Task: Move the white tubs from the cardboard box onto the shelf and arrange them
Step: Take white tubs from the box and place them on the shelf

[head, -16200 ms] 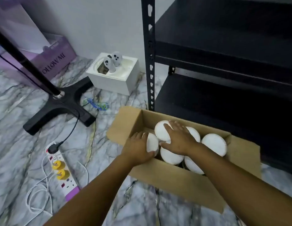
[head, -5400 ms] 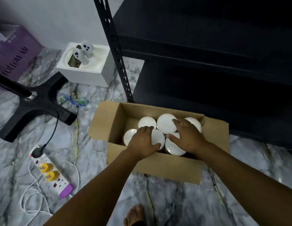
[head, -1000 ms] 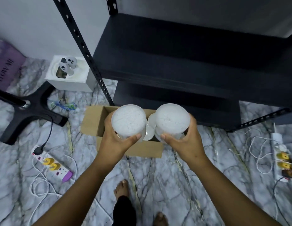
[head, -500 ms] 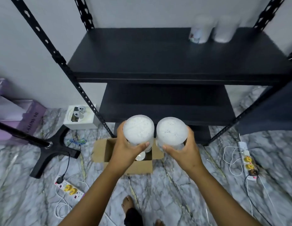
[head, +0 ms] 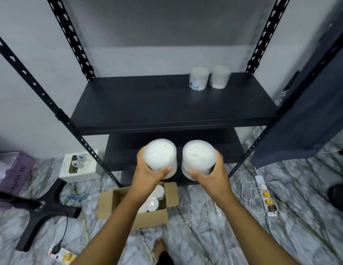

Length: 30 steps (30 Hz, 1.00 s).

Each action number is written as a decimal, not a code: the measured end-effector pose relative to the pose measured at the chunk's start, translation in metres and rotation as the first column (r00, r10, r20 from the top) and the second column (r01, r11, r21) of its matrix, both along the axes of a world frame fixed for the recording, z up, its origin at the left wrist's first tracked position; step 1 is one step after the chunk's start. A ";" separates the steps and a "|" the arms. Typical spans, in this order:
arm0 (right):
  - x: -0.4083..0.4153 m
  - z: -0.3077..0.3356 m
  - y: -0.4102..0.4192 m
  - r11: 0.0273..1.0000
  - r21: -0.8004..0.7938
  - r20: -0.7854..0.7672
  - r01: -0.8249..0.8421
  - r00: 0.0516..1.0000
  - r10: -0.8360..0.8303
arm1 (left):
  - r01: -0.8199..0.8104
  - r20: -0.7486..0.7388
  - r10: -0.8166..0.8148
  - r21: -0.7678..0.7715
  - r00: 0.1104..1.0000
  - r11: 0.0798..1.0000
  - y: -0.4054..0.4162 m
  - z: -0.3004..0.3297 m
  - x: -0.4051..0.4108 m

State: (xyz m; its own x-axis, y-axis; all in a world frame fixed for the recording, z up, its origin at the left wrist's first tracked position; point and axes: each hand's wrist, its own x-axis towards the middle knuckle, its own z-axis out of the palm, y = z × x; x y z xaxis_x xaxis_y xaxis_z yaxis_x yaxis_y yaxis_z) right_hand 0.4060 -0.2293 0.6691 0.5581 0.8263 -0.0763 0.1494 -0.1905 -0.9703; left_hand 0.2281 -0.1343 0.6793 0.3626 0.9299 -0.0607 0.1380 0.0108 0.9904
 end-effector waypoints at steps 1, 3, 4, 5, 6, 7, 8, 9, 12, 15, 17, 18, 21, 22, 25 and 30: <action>0.003 0.001 0.006 1.000 0.002 0.004 0.002 1.000 -0.002 | 0.010 0.007 -0.010 0.001 1.000 1.000 0.008 0.001 0.004; 0.008 0.003 0.017 1.000 0.015 -0.006 0.001 1.000 -0.001 | 0.024 0.015 -0.024 0.006 1.000 1.000 0.024 0.004 0.013; 0.011 0.004 0.023 1.000 0.021 -0.011 0.004 1.000 -0.004 | 0.025 0.020 -0.026 0.007 0.999 1.000 0.032 0.005 0.018; 0.014 0.005 0.029 1.000 0.027 -0.010 0.014 1.000 -0.013 | 0.030 0.019 -0.030 0.013 0.999 0.999 0.040 0.005 0.023; 0.018 0.005 0.035 0.999 0.034 -0.005 0.026 1.000 -0.025 | 0.039 0.015 -0.040 0.021 0.999 0.999 0.048 0.006 0.028; 0.023 0.006 0.041 0.998 0.040 -0.003 0.039 0.999 -0.039 | 0.052 0.011 -0.052 0.027 0.999 0.998 0.056 0.006 0.033; 0.028 0.007 0.047 0.998 0.045 -0.006 0.051 0.999 -0.051 | 0.066 0.008 -0.066 0.031 0.998 0.997 0.063 0.005 0.038; 0.034 0.007 0.054 0.997 0.047 -0.013 0.060 0.998 -0.060 | 0.079 0.007 -0.079 0.032 0.997 0.996 0.071 0.005 0.044; 0.055 0.011 0.073 0.997 0.035 -0.013 0.069 0.998 -0.069 | 0.086 -0.009 -0.086 0.041 0.996 0.995 0.089 0.005 0.067; 0.083 0.014 0.096 0.997 0.018 0.009 0.073 0.997 -0.073 | 0.084 -0.024 -0.083 0.046 0.996 0.995 0.109 0.003 0.096; 0.105 0.016 0.114 0.997 0.010 0.022 0.075 0.997 -0.075 | 0.078 -0.021 -0.077 0.037 0.997 0.996 0.123 0.000 0.119; 0.116 0.016 0.124 0.998 0.015 0.025 0.068 0.997 -0.068 | 0.071 -0.022 -0.070 0.044 0.997 0.996 0.130 -0.001 0.130; 0.151 0.011 0.153 0.999 0.021 0.032 0.029 0.999 -0.030 | 0.035 -0.028 -0.033 0.062 0.999 0.997 0.150 -0.004 0.165; 0.163 0.008 0.162 1.000 0.022 0.042 0.016 0.999 -0.017 | 0.025 -0.016 -0.024 0.068 1.000 0.997 0.156 -0.006 0.175; 0.197 -0.001 0.188 0.999 0.030 0.067 -0.020 0.998 0.018 | -0.027 0.014 0.026 0.093 1.000 0.995 0.171 -0.010 0.205; 0.234 -0.008 0.215 0.997 0.054 0.073 -0.062 0.996 0.058 | -0.097 0.015 0.096 0.118 0.995 0.988 0.193 -0.017 0.240</action>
State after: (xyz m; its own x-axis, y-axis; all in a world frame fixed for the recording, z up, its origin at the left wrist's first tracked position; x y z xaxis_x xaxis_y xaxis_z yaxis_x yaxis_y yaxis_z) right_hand 0.6405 -0.0138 0.6608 0.5096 0.8603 0.0094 0.2280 -0.1245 -0.9657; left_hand 0.4681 0.0589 0.6623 0.2705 0.9611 0.0554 0.1326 -0.0942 0.9867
